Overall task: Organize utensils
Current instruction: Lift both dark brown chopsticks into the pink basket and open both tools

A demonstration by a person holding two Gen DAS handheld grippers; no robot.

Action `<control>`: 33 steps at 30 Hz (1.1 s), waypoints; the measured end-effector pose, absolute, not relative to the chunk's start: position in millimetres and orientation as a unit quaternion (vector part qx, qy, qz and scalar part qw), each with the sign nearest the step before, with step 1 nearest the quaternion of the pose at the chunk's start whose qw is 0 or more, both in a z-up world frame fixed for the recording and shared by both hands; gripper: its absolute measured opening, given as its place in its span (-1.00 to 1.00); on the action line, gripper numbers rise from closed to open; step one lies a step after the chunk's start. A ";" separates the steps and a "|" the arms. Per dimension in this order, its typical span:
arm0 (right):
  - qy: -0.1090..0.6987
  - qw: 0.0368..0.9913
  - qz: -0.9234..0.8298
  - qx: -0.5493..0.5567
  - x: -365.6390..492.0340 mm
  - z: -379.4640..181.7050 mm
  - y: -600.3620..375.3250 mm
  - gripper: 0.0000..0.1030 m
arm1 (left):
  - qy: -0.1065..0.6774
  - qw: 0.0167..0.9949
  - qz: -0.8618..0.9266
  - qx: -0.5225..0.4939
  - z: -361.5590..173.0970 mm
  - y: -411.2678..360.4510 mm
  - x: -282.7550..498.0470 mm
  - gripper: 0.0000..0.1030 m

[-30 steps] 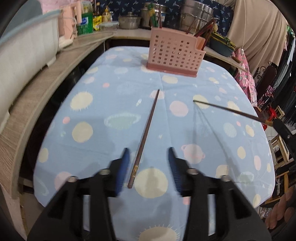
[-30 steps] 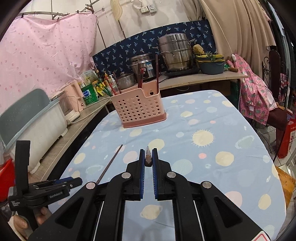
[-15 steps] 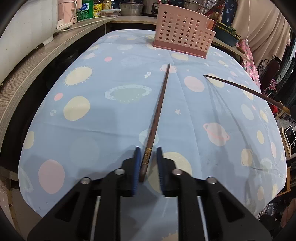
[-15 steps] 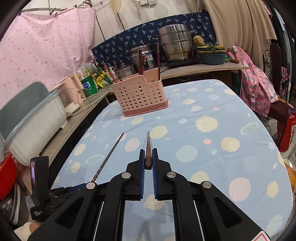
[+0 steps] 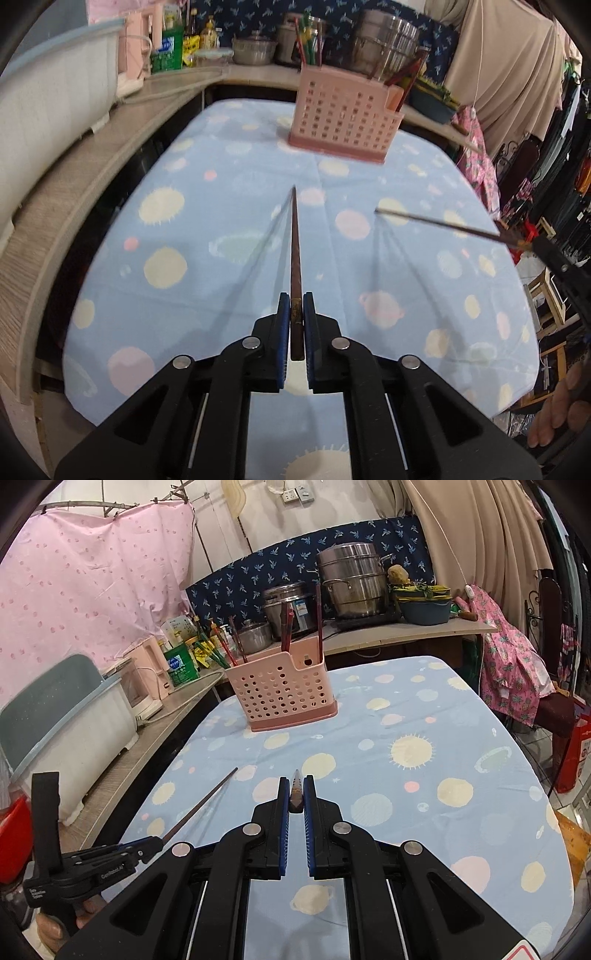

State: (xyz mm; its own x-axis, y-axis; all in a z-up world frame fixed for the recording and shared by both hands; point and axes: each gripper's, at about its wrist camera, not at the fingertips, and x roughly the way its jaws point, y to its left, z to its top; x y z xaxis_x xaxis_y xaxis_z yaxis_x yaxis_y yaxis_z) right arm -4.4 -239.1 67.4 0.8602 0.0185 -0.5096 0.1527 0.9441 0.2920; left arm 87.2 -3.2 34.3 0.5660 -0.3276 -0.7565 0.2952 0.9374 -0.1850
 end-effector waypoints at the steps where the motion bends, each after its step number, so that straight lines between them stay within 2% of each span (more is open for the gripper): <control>1: 0.259 0.951 -0.032 0.167 -3.6 71.2 -240.8 -0.86 | 0.425 0.888 -0.177 -0.021 43.1 -2.9 88.7 -0.87; 6: 0.242 0.948 -0.007 0.206 5.1 88.9 -254.8 -0.86 | 0.400 0.898 -0.182 -0.025 83.7 -5.2 101.2 -0.87; 22: 0.176 0.967 0.025 0.183 57.9 167.0 -266.0 -0.86 | 0.326 0.922 -0.209 -0.025 189.3 -46.4 164.4 -0.87; 33: 0.132 0.974 0.037 0.179 132.3 226.3 -281.7 -0.86 | 0.251 0.947 -0.195 -0.044 262.3 -65.6 220.9 -0.87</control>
State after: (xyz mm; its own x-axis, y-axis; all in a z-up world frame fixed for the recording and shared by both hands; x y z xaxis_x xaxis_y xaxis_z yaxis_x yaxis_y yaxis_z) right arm 132.3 -281.7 226.3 0.9625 0.1194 -0.2436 -0.0248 0.9329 0.3593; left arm 220.9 -65.6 262.3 0.7976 -0.3918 -0.4586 0.3479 0.9199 -0.1809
